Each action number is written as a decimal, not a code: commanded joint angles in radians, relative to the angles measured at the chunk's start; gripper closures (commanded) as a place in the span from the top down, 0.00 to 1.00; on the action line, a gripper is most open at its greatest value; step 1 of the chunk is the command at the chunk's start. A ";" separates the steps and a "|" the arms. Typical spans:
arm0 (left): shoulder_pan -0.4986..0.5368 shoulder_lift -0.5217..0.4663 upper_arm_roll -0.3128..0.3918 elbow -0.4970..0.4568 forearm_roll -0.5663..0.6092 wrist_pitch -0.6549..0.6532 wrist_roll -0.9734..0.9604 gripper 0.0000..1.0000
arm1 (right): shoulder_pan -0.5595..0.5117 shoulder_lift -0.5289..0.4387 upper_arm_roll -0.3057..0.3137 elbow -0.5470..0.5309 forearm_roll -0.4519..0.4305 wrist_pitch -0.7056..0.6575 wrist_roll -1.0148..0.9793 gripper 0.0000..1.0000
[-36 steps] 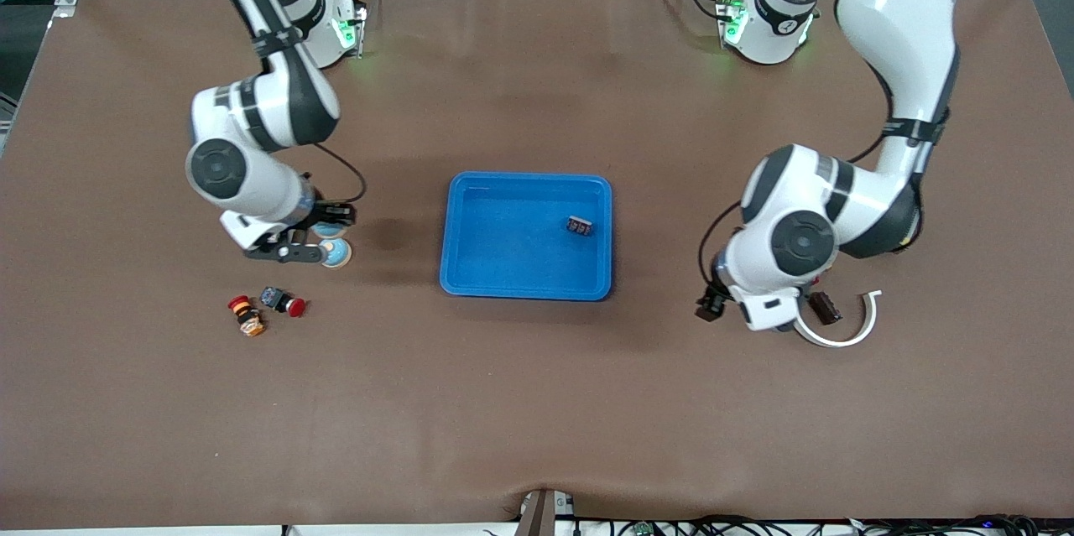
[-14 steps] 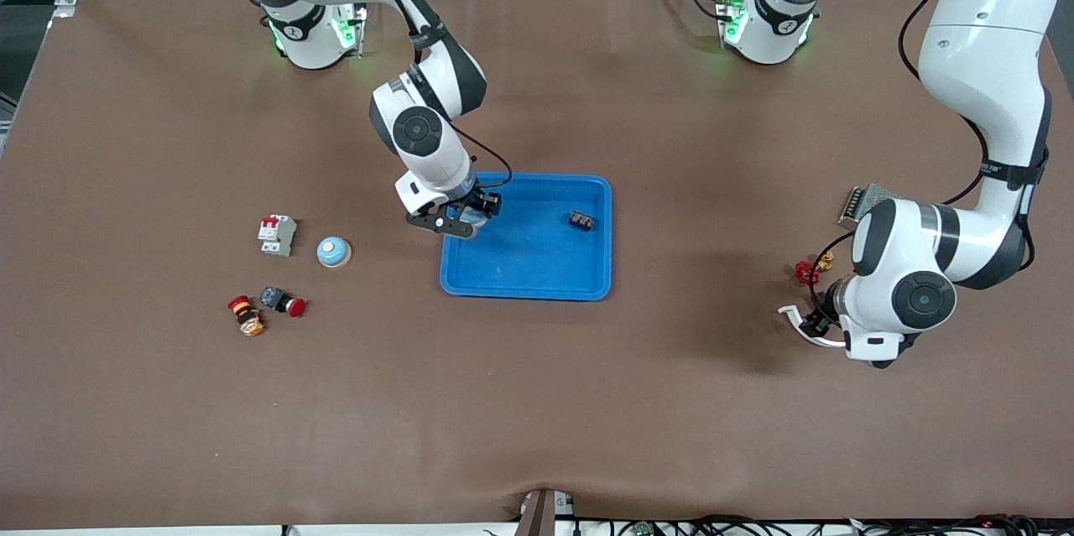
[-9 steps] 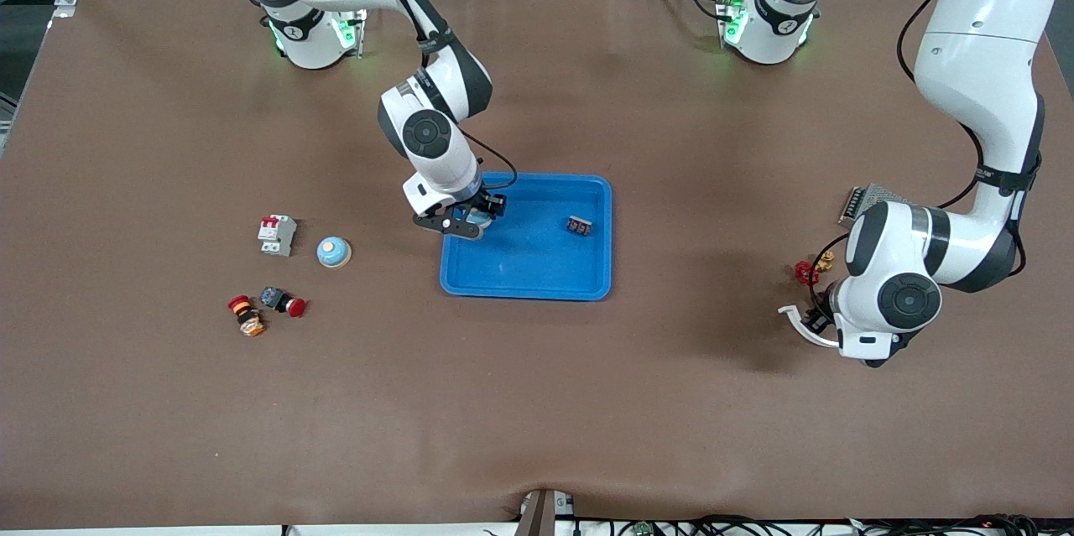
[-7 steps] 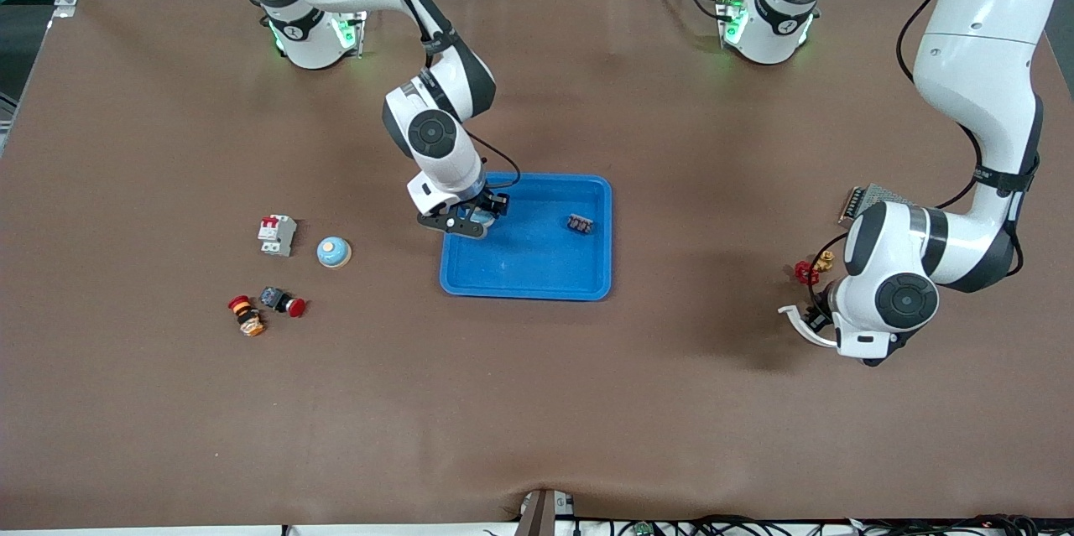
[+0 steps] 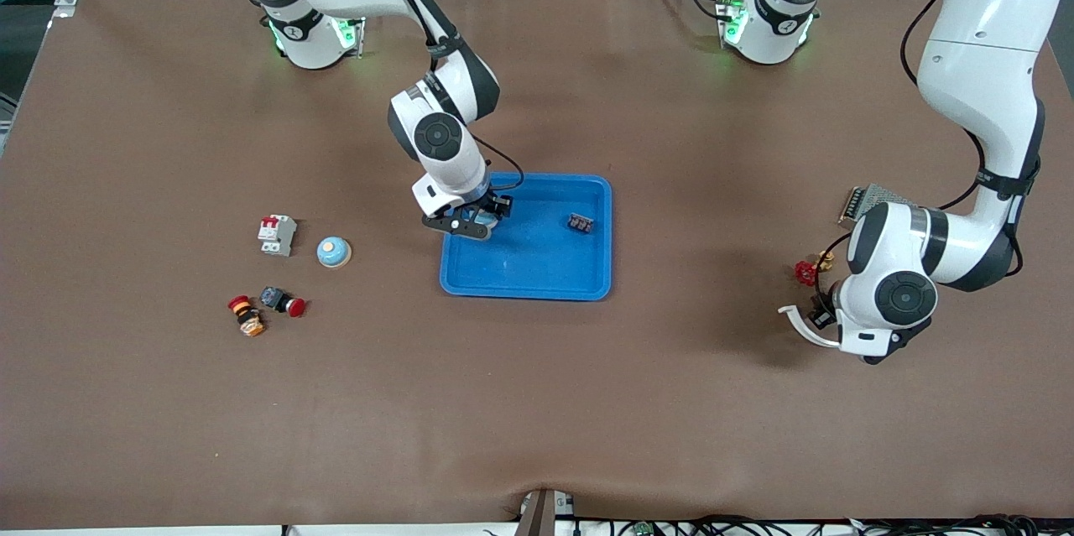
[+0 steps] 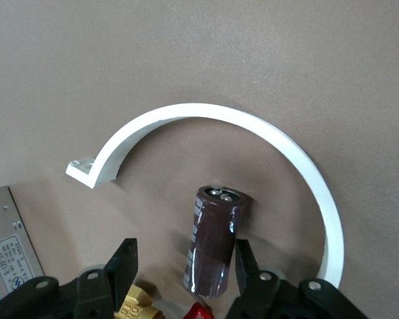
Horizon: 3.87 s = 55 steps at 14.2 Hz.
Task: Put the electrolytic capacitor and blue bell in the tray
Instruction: 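Release the bell in the tray and reach the right gripper to the second bell, then carry the capacitor to the tray while the right gripper grasps the bell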
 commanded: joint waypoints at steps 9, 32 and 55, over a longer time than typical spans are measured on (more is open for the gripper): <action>0.012 0.013 -0.007 -0.001 0.023 0.048 0.067 0.11 | 0.020 0.012 -0.013 0.043 0.017 -0.011 0.038 1.00; -0.195 -0.047 -0.287 0.068 -0.093 -0.025 -0.601 0.00 | -0.414 -0.307 -0.022 0.014 -0.207 -0.516 -0.661 1.00; -0.583 0.110 -0.115 0.070 -0.086 0.333 -1.085 0.55 | -0.523 -0.149 -0.019 -0.189 -0.227 -0.012 -0.657 1.00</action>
